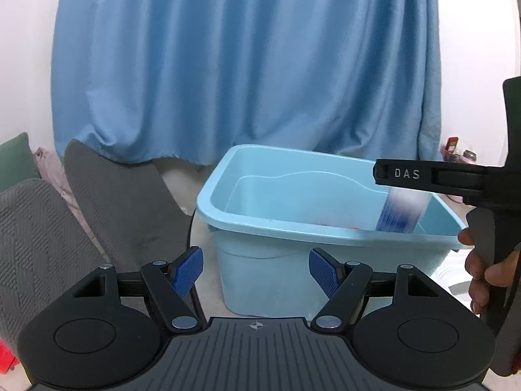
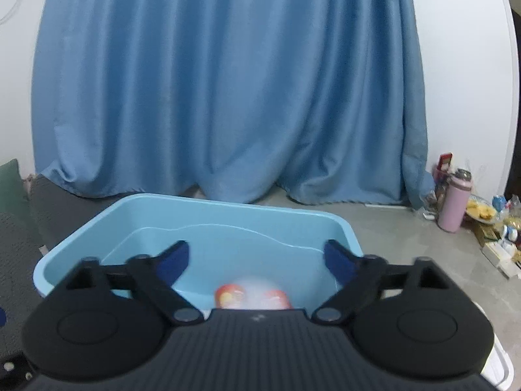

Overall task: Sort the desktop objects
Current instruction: 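Lift the jar over the blue tub and open the right tool, then withdraw both tools and move them toward the white lid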

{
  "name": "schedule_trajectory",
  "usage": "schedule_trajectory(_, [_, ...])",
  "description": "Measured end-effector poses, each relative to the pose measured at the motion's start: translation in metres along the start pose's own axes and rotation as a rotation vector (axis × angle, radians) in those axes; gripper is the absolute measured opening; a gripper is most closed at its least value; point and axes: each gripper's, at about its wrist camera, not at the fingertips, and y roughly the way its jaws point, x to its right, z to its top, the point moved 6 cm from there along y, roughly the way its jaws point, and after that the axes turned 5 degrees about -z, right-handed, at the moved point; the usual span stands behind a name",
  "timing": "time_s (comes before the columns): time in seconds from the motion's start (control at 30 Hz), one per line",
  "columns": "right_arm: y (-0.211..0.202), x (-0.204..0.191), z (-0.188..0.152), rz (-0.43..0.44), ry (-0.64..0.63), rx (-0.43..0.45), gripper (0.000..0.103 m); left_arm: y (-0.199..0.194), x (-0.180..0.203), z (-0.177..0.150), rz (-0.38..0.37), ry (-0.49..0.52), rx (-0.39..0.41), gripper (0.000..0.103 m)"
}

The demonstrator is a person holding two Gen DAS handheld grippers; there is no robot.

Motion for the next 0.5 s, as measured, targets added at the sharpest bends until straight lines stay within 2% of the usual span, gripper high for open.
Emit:
schedule_trajectory(0.27, [-0.028, 0.004, -0.005, 0.022, 0.004, 0.007, 0.092, -0.011, 0.0, -0.007, 0.002, -0.008, -0.004, 0.074])
schedule_trajectory(0.5, [-0.067, 0.02, -0.022, 0.002, 0.038, -0.004, 0.092, -0.037, 0.011, -0.021, -0.017, 0.006, -0.006, 0.074])
